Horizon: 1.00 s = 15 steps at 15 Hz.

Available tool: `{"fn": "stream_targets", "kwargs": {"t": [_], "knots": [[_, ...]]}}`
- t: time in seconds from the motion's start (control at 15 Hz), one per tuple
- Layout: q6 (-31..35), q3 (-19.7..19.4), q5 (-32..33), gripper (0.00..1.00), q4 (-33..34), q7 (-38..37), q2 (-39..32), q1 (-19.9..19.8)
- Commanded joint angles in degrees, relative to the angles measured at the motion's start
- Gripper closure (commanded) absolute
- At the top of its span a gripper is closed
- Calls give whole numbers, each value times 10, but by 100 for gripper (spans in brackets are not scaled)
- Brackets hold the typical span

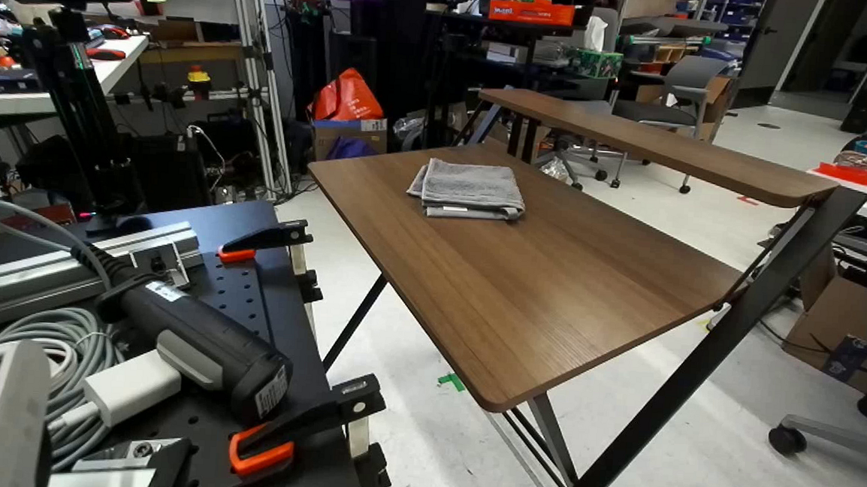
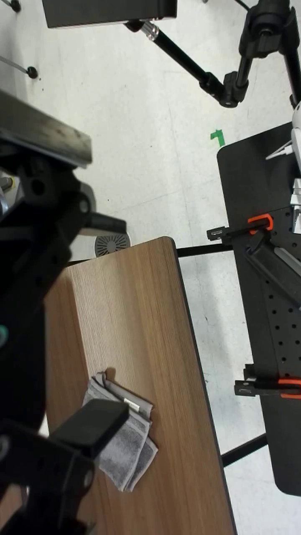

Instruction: Move the towel to the right

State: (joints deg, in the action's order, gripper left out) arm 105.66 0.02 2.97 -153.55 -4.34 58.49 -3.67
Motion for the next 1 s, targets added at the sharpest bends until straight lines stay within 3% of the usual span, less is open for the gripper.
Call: {"fn": "stream_targets", "kwargs": {"t": [0.0, 0.4, 0.93], "knots": [[-2, 3, -3, 0, 6, 1, -20, 5], [43, 39, -37, 0, 34, -27, -140, 32], [159, 101, -65, 0, 149, -131, -413, 52]]}}
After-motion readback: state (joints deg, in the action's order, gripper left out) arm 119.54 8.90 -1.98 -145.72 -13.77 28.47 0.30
